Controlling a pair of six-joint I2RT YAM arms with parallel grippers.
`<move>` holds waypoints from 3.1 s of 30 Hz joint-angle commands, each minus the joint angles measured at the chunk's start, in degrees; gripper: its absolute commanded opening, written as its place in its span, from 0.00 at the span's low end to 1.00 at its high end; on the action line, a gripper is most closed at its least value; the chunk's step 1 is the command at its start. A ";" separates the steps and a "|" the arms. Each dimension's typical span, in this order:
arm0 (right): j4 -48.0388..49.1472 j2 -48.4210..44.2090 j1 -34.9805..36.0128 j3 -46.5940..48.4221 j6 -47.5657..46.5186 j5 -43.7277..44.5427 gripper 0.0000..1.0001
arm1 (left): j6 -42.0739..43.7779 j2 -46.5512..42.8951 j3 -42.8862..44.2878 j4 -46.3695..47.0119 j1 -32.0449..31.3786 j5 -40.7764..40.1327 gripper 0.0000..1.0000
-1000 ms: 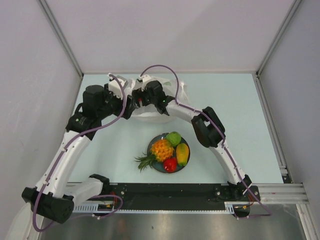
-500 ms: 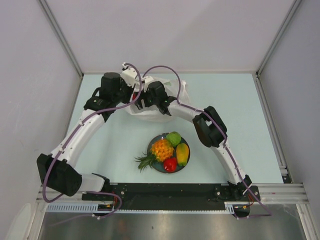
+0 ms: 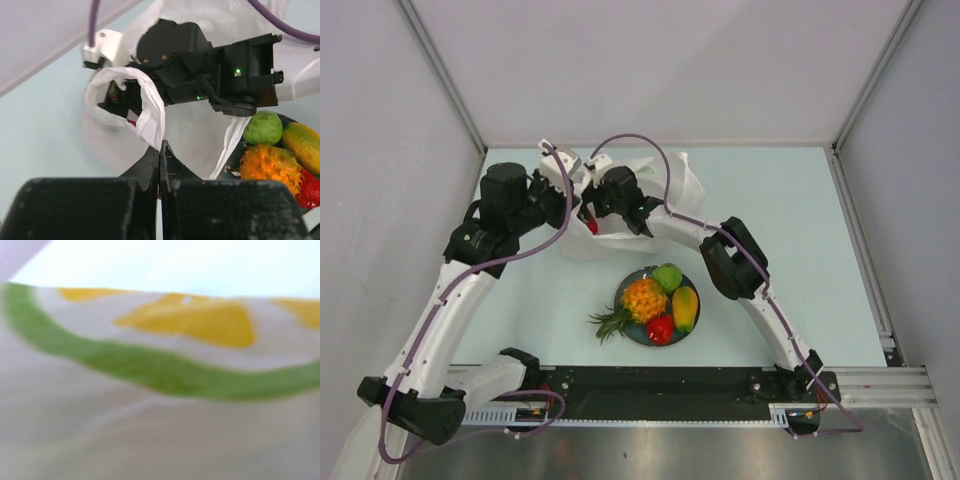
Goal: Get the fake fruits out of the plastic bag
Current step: Take out the fake fruit from the plastic bag, then place the fake fruit on the plate.
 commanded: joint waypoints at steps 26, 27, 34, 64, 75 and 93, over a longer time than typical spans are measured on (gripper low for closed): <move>3.13 -5.62 0.37 -1.66 -3.51 -13.26 0.31 | -1.55 -3.44 -10.21 5.58 4.60 0.67 0.00; 3.84 -10.26 -0.51 -4.64 -3.59 -14.85 0.31 | -1.38 -3.62 -10.74 7.15 4.78 0.49 0.00; -1.51 -26.19 -1.92 -20.12 -10.00 -25.23 0.31 | -1.20 -4.68 -14.78 14.02 5.04 -1.79 0.00; -37.11 -37.92 -3.86 -27.61 -54.40 -40.88 0.36 | -5.07 23.62 18.70 25.80 11.46 -8.47 0.00; -35.52 -26.32 -6.85 -21.20 -48.16 -42.90 0.36 | -6.38 18.27 8.25 25.19 11.46 -5.40 0.00; -39.92 -19.19 -5.88 -19.52 -47.19 -45.63 0.38 | -6.82 16.15 4.38 25.10 11.46 -3.64 0.00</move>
